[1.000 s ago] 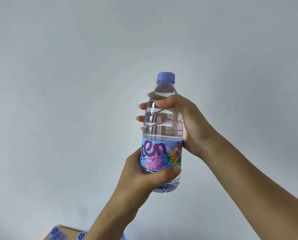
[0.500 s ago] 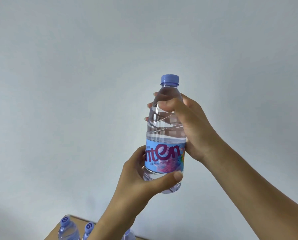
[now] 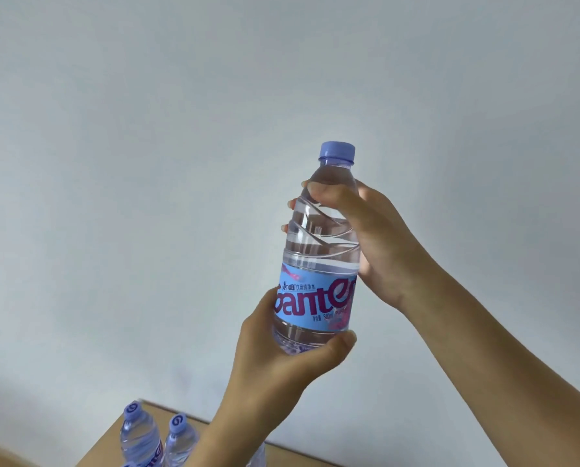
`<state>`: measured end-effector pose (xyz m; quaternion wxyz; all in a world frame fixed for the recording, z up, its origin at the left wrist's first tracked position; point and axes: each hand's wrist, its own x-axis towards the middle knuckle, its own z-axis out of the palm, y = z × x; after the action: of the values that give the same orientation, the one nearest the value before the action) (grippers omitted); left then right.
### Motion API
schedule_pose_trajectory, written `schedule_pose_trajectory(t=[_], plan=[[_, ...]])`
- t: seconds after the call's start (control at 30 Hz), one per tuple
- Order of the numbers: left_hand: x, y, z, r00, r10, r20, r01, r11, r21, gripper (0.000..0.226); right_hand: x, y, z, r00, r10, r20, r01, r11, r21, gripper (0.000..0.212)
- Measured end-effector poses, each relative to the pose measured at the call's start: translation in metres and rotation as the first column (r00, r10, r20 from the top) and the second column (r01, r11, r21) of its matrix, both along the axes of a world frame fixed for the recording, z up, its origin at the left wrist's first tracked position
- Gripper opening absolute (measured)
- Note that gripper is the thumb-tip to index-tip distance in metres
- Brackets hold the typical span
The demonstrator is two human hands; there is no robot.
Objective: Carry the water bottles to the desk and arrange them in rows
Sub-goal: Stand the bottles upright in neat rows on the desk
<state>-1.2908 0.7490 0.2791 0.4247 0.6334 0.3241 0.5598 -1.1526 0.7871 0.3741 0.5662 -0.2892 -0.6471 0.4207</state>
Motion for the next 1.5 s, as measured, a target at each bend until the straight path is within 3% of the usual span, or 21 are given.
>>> schedule_pose_trajectory(t=[0.1,0.2,0.53,0.73,0.87,1.2,1.5], plan=[[0.007,-0.001,-0.004,0.995,0.101,0.008,-0.101,0.995,0.015,0.047,-0.003,0.0,-0.005,0.995,-0.104,-0.006,0.104,0.995,0.006,0.019],[0.01,-0.001,-0.009,0.993,0.119,-0.002,-0.119,0.993,0.01,0.051,-0.006,0.002,-0.008,0.992,-0.107,-0.06,0.106,0.994,-0.011,0.011],[-0.001,0.006,-0.01,0.987,-0.163,0.012,0.164,0.979,-0.122,0.053,0.003,0.007,-0.009,0.991,0.087,-0.099,-0.089,0.996,-0.013,0.01],[0.001,0.005,-0.019,0.993,-0.114,0.035,0.116,0.992,-0.056,0.042,0.001,0.009,-0.013,0.998,0.05,0.029,-0.05,0.999,0.006,0.017],[-0.003,0.008,-0.026,0.995,-0.09,0.038,0.093,0.993,-0.079,0.058,-0.001,0.01,-0.012,0.988,-0.005,0.157,0.001,1.0,0.029,0.011],[-0.022,0.004,-0.046,0.999,-0.046,-0.017,0.044,0.993,-0.106,0.039,-0.018,0.015,-0.033,0.994,0.012,0.106,-0.015,1.0,0.025,0.008],[-0.079,0.006,-0.085,1.0,0.023,-0.017,-0.026,0.971,-0.239,0.069,-0.077,0.027,-0.07,0.995,0.005,0.104,0.002,0.998,-0.066,0.01]])
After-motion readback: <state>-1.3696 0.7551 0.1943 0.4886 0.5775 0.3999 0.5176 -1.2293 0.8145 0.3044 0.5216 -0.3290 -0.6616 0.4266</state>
